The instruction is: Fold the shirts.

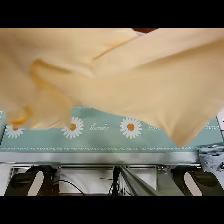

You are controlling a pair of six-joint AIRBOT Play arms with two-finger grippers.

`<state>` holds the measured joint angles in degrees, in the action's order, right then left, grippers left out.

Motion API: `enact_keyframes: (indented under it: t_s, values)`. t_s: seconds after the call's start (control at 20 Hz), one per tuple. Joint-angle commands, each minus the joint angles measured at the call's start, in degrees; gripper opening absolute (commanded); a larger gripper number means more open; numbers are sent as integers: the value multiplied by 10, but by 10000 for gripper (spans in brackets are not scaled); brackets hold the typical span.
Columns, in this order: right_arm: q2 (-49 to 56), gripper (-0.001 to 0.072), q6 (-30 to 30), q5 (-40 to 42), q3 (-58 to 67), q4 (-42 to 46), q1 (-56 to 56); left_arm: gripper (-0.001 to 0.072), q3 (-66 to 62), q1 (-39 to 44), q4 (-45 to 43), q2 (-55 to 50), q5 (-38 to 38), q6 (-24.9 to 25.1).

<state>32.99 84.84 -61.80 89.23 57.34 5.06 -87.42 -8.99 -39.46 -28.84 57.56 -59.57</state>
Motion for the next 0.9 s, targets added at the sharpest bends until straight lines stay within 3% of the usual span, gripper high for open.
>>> enact_keyframes:
  t_s: [0.0, 0.05, 0.25, 0.35, 0.65, 0.85]
  values:
    - [-3, 14, 32, -35, 68, 9, 7, 26, -32, 0, -2, 45, -7, -3]
    - [-3, 15, 45, -63, 79, 25, 7, 26, -35, 0, -5, 52, 12, -13]
    - [-3, 14, 69, -215, 99, 104, 7, 26, -40, 0, -72, 62, 164, -162]
    - [-2, 14, 69, -258, 99, 138, 7, 26, -33, 0, -86, 62, 223, -203]
    - [83, 14, 64, -284, 98, 141, 9, 26, 87, 0, -86, 47, 239, -204]
    - [203, 14, 24, -266, 62, 125, 8, 27, 186, 1, -85, -7, 163, -163]
